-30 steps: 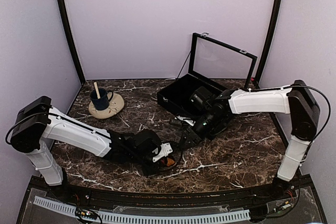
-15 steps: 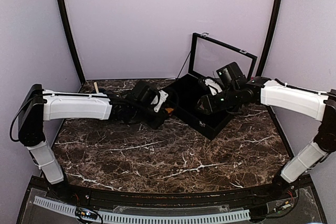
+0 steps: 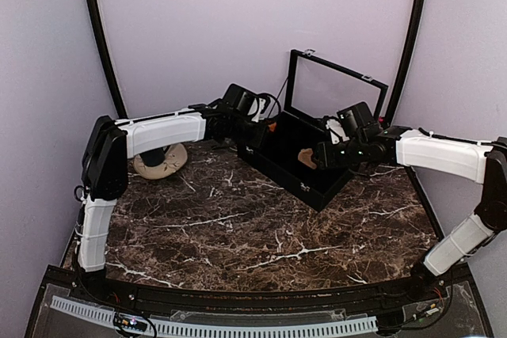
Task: Roll the socks
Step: Move the storage box to the center of the board.
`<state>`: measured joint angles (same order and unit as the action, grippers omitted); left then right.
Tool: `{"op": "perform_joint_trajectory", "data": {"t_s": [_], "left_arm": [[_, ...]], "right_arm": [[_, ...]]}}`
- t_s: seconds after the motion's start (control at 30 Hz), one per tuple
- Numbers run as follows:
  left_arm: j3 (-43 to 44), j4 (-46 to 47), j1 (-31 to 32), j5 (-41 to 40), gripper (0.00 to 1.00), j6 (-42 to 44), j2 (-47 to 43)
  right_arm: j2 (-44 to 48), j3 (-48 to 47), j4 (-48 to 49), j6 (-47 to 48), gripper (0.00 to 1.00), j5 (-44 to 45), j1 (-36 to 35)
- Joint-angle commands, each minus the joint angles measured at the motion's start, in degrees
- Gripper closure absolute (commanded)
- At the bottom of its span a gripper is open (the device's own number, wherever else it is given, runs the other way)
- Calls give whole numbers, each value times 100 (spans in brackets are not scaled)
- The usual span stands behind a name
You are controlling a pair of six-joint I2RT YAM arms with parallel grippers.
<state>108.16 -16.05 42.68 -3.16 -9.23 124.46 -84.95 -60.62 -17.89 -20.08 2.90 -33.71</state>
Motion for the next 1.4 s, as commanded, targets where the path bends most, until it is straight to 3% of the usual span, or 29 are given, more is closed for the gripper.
{"op": "perform_joint_trajectory", "data": {"t_s": [0.0, 0.67, 0.87, 1.37], "left_arm": [[546, -235, -18, 185, 100, 142, 324], [893, 7, -30, 326, 100, -1074, 1110], [1324, -321, -29, 153, 100, -1866, 1409], [1207, -933, 184, -747, 100, -4158, 1477]], "right_arm": [[143, 125, 403, -27, 51, 149, 57], [-906, -74, 725, 467, 50, 411, 99], [-1137, -259, 731, 584, 50, 450, 106], [-1554, -761, 797, 693, 49, 722, 135]]}}
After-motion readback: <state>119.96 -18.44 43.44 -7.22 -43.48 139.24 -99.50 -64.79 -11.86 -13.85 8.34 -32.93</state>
